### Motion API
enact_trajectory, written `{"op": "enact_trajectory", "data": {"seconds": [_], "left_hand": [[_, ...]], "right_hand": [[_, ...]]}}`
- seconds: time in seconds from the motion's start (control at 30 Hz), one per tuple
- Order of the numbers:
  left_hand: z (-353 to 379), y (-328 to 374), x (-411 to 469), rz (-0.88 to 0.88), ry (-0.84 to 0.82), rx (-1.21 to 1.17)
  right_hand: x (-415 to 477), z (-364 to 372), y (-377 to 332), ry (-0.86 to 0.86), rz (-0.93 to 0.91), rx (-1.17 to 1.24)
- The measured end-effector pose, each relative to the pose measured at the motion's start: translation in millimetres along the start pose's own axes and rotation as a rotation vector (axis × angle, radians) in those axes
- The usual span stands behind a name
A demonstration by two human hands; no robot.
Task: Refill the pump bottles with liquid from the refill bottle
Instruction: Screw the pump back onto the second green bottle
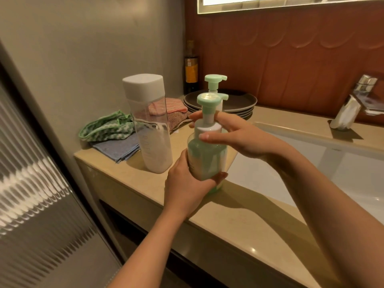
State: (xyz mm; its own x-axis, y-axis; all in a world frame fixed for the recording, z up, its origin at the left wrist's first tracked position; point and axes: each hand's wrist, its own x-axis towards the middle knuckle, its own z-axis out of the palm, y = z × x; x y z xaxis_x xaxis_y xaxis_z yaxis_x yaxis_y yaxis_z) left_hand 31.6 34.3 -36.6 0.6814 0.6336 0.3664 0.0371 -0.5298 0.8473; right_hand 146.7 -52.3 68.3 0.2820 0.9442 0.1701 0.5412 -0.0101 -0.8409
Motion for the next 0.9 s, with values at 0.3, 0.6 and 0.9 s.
{"op": "enact_trajectory", "data": {"seconds": [0.3,0.6,0.9], "left_hand": [[1,-1,-1,-0.002,0.076,0.004],[2,-1,0,-0.010,0.064,-0.006],[3,0,-4,-0.065,0.081,0.022]], "right_hand": [[-4,9,-10,0.215,-0.028,-0.406],[-5,17,-13,0.260,0.001,-0.311],[-1,19,-13,0.312,0.083,-0.668]]}}
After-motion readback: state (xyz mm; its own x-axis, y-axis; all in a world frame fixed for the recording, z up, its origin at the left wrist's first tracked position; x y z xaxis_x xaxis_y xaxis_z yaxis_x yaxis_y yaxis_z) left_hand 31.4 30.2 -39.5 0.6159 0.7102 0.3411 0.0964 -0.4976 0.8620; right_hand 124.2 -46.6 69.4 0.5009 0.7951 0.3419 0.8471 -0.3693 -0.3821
